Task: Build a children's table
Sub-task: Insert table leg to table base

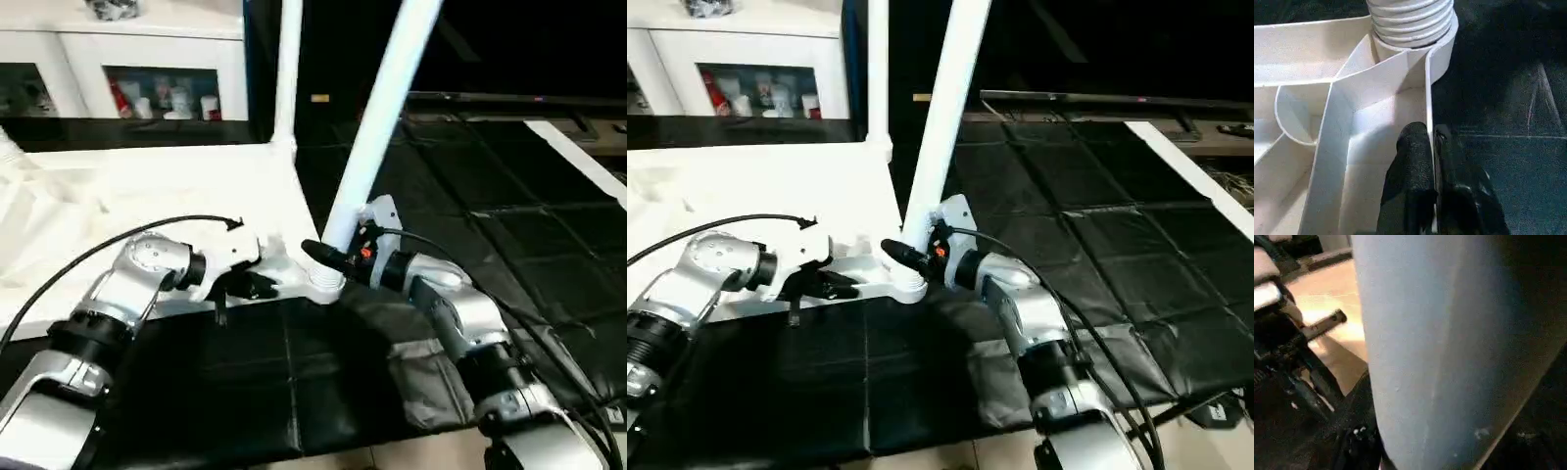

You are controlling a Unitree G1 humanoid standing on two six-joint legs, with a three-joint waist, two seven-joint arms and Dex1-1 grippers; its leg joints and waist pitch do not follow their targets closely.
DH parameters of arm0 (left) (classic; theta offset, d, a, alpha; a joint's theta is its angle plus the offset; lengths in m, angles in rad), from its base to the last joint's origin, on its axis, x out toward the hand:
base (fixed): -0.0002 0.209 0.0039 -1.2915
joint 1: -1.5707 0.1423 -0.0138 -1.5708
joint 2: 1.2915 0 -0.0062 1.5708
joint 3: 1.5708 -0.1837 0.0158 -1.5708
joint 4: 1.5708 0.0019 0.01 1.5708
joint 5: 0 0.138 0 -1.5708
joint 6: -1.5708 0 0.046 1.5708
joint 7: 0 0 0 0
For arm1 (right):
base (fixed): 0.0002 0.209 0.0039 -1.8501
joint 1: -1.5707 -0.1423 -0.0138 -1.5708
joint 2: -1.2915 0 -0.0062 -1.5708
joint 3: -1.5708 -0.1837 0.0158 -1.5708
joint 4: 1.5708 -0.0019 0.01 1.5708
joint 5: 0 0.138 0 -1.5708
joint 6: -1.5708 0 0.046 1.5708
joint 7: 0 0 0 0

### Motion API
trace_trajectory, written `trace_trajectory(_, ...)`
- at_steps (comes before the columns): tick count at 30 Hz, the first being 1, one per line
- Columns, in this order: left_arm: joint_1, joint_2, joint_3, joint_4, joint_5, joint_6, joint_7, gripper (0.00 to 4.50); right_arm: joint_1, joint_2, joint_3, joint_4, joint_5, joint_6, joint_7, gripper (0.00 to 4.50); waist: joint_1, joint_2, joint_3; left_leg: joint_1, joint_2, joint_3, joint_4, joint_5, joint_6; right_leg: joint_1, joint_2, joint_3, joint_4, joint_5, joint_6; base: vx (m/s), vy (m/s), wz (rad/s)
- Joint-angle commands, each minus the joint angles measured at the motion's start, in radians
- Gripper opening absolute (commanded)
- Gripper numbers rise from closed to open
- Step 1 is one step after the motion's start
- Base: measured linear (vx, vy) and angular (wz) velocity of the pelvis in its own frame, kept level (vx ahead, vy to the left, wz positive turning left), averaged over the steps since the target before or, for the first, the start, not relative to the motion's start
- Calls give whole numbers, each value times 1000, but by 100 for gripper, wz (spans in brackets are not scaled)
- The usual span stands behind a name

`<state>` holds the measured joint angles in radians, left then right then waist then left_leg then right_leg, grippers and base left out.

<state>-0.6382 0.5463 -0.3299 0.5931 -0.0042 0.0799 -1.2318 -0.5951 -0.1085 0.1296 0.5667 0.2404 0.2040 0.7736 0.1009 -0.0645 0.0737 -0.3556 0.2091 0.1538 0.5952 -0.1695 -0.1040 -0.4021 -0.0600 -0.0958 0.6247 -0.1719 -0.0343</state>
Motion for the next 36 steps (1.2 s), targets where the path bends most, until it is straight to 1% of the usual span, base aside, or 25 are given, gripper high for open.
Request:
trace_trajectory(1,-5,-2,-6,-29,1,-5,-17,0,-20,-6,12,63,-27,-3,-7,193,-2,17,-73,8,25,1,-76,-245,-24,50,-93,63,-87,-361,-140,0,0,0)
trace_trajectory(4,-7,-2,-1,-29,2,-2,-12,0,-28,-14,21,79,-33,6,9,193,-5,15,-74,8,25,-1,-76,-263,-26,51,-93,62,-90,-400,-126,0,0,0)
trace_trajectory(7,-6,-1,5,-33,4,2,-12,0,-32,-18,27,93,-36,10,32,193,-7,14,-75,8,26,-1,-76,-255,-24,50,-93,62,-89,-385,-129,0,0,0)
trace_trajectory(10,-4,1,8,-35,3,5,-13,0,-33,-8,7,110,-22,12,33,193,-7,14,-78,8,27,0,-75,-245,-22,51,-91,63,-84,-346,-141,0,0,0)
trace_trajectory(13,-5,2,8,-32,3,5,-13,0,-41,4,-21,139,0,2,39,193,-7,14,-77,8,27,0,-75,-252,-23,51,-91,63,-84,-343,-148,0,0,0)
trace_trajectory(15,-7,1,9,-31,3,7,-10,0,-40,13,-51,144,38,9,49,193,-8,18,-77,10,26,-1,-75,-267,-23,51,-93,62,-87,-363,-148,0,0,0)
trace_trajectory(17,-10,0,10,-30,3,9,-7,0,-34,15,-67,144,62,17,68,193,-7,21,-78,11,27,-2,-75,-270,-23,51,-93,61,-88,-366,-148,0,0,0)
trace_trajectory(18,-11,0,11,-29,3,10,-7,0,-26,16,-71,141,71,19,79,193,-6,21,-79,10,28,-2,-76,-266,-23,52,-91,62,-86,-342,-154,0,0,0)
trace_trajectory(19,-12,0,12,-28,3,9,-5,0,-19,17,-76,138,76,19,85,193,-6,21,-79,10,28,-2,-76,-266,-23,52,-91,62,-86,-342,-154,0,0,0)
trace_trajectory(20,-14,-1,14,-26,3,11,-3,0,-7,18,-82,135,83,17,89,193,-3,28,-81,10,28,-3,-75,-257,-24,53,-91,62,-81,-310,-164,0,0,0)
trace_trajectory(21,-17,0,16,-22,3,11,-2,0,3,20,-88,136,87,12,87,193,-2,31,-82,9,28,-3,-75,-253,-25,54,-91,63,-79,-284,-172,0,0,0)
trace_trajectory(22,-20,0,17,-19,4,10,0,0,14,21,-93,138,88,5,82,193,-3,27,-82,9,27,-1,-75,-250,-25,55,-89,62,-78,-270,-177,0,0,0)
trace_trajectory(23,-22,-1,18,-16,5,10,2,0,25,23,-98,143,87,-4,79,193,-1,29,-83,9,27,-1,-75,-249,-25,56,-90,62,-77,-265,-179,0,0,0)
trace_trajectory(24,-26,-1,20,-11,5,10,3,0,36,25,-100,148,84,-17,74,193,2,40,-82,10,27,-2,-74,-255,-27,54,-92,62,-77,-264,-182,0,0,0)
trace_trajectory(25,-30,0,21,-6,6,10,4,0,48,27,-102,153,80,-34,68,193,3,37,-83,10,27,-2,-74,-264,-27,55,-91,61,-79,-270,-181,0,0,0)
trace_trajectory(27,-47,1,23,17,15,6,18,0,87,39,-125,168,83,-81,49,193,4,39,-82,10,26,-2,-75,-279,-29,55,-91,61,-82,-287,-178,0,0,0)
trace_trajectory(28,-51,0,24,23,17,4,21,0,97,40,-130,166,86,-87,48,193,6,43,-82,13,26,-3,-75,-286,-31,53,-91,61,-85,-299,-176,0,0,0)
trace_trajectory(29,-52,0,24,24,17,4,22,0,99,41,-131,166,87,-88,48,193,5,40,-81,11,25,-3,-77,-291,-29,55,-90,60,-85,-305,-175,0,0,0)
trace_trajectory(30,-59,-1,26,34,19,2,26,0,118,39,-133,157,84,-103,45,193,7,45,-81,15,25,-3,-77,-303,-30,53,-89,60,-89,-321,-172,0,0,0)
trace_trajectory(31,-62,-2,26,38,19,1,27,0,132,34,-126,149,76,-117,49,193,9,43,-79,14,25,-4,-77,-309,-28,53,-90,60,-90,-335,-169,0,0,0)
trace_trajectory(32,-63,-2,26,39,19,1,28,0,135,33,-125,147,74,-120,49,193,10,47,-79,15,25,-5,-77,-313,-28,54,-90,59,-90,-342,-168,0,0,0)
trace_trajectory(33,-68,-3,27,45,20,0,30,0,157,22,-107,135,48,-152,50,193,13,53,-79,18,26,-4,-77,-323,-28,50,-90,59,-92,-350,-166,0,0,0)
trace_trajectory(34,-69,-3,27,48,21,-1,31,0,177,12,-89,118,29,-174,55,193,15,48,-78,17,26,-4,-78,-326,-28,51,-89,59,-94,-346,-167,0,0,0)
trace_trajectory(35,-71,-4,27,50,21,-2,31,0,189,5,-79,107,17,-187,59,193,16,47,-80,18,26,-5,-78,-323,-29,53,-89,59,-91,-339,-168,0,0,0)
trace_trajectory(36,-73,-4,27,53,23,-4,32,0,204,-7,-60,93,-5,-207,62,193,17,50,-78,16,26,-5,-79,-322,-27,52,-89,59,-92,-341,-167,0,0,0)
